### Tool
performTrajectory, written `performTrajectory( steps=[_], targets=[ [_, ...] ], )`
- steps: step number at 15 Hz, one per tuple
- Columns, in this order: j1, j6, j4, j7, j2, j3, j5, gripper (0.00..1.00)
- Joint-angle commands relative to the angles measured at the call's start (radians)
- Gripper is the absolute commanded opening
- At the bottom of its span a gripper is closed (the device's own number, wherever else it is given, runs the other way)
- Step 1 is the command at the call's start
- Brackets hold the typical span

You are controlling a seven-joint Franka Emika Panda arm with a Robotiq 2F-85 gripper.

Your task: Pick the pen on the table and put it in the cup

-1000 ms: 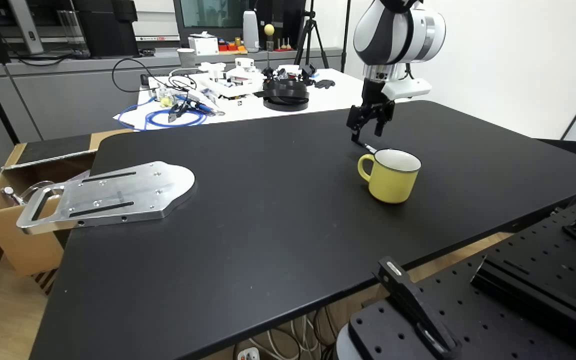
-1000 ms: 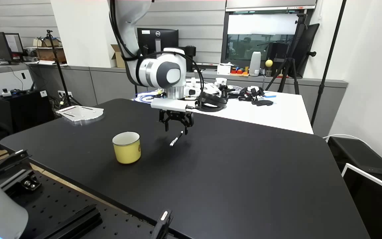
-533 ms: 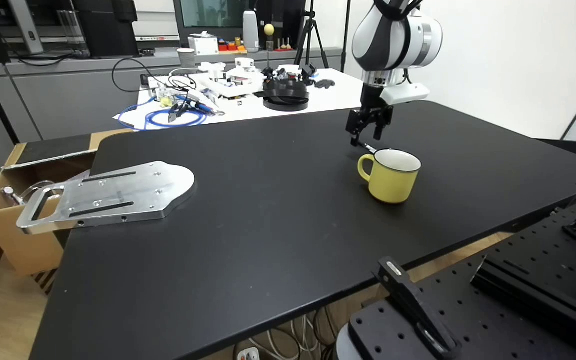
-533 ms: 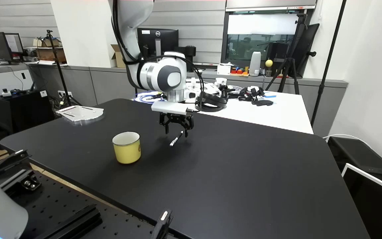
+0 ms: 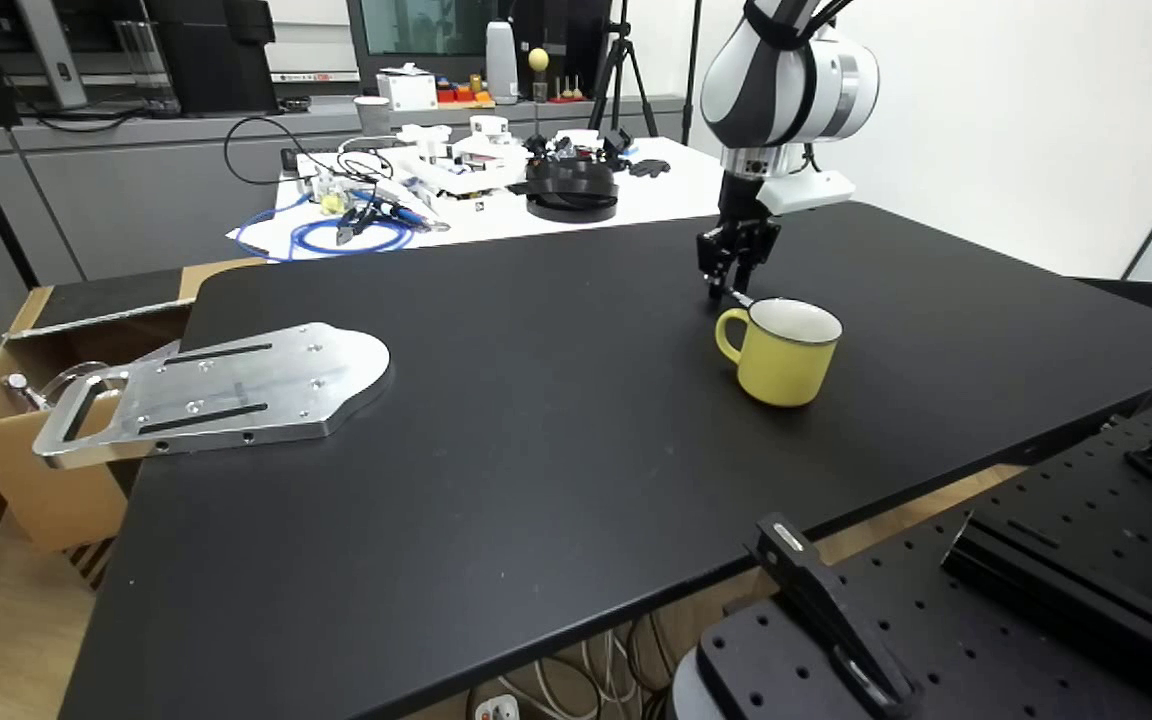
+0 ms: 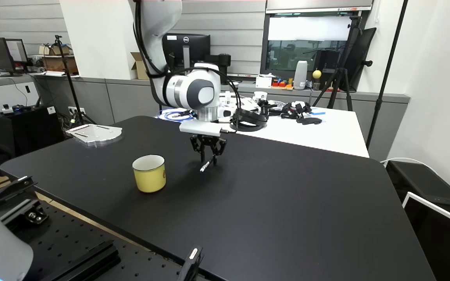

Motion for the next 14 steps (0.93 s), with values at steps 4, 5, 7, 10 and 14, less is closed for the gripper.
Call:
performTrajectory(
  steps=[4, 5, 7, 10, 14],
  targets=[
    [0.01, -0.01, 0.047, 0.08, 0.03, -0.016, -0.012, 0.01],
    [0.013, -0.015, 0.05, 0.093, 0.032, -0.021, -0.011, 0.0],
    [0.023, -0.057, 0.07, 0.137, 0.038, -0.039, -0.007, 0.03],
    [0.027, -0.153, 0.113, 0.205, 0.038, -0.058, 0.005, 0.03],
    [0.03, -0.418, 0.214, 0.296, 0.048, -0.101, 0.002, 0.03]
  ],
)
